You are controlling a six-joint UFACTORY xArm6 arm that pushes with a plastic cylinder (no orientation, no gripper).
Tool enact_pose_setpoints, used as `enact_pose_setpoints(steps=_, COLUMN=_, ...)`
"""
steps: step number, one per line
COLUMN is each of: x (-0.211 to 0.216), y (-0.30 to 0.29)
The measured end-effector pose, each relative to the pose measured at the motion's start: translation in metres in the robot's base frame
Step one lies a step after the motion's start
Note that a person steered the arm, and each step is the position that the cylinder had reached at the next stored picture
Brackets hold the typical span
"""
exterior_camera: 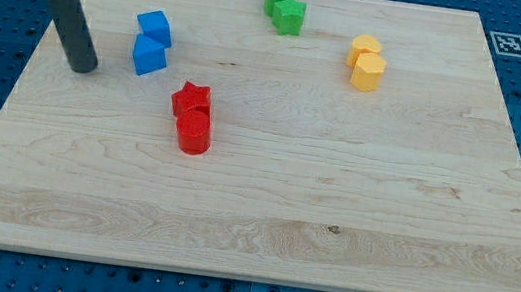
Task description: Move the blue triangle into the blue cube
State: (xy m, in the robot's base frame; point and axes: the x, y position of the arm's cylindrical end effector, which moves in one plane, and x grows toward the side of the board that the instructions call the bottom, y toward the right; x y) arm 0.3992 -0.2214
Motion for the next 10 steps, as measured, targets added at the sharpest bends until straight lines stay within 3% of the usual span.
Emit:
enact_pose_setpoints(steps=4, x=0.000, y=0.132)
enact_pose_setpoints(steps=6, x=0.000, y=0.130)
enact_pose_setpoints(steps=8, x=0.000, y=0.078)
enact_pose_setpoints(steps=10, x=-0.019, y=0.090)
